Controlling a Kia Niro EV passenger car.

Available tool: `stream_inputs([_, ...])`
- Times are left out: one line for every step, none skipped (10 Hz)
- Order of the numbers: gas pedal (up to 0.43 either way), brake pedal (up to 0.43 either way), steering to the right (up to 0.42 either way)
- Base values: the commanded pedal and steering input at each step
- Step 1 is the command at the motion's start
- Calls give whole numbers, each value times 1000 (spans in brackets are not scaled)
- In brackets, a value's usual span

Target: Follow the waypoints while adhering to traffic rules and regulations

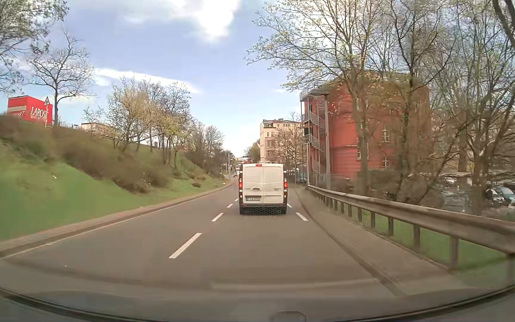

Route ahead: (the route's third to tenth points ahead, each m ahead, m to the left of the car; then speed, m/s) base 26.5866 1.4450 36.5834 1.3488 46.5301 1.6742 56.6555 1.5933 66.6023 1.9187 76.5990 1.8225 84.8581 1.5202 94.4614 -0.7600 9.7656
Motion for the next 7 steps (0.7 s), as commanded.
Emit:
stream_inputs([0,128,1])
stream_inputs([0,128,0])
stream_inputs([0,128,-1])
stream_inputs([0,128,-1])
stream_inputs([0,128,-1])
stream_inputs([0,110,-1])
stream_inputs([0,67,-1])
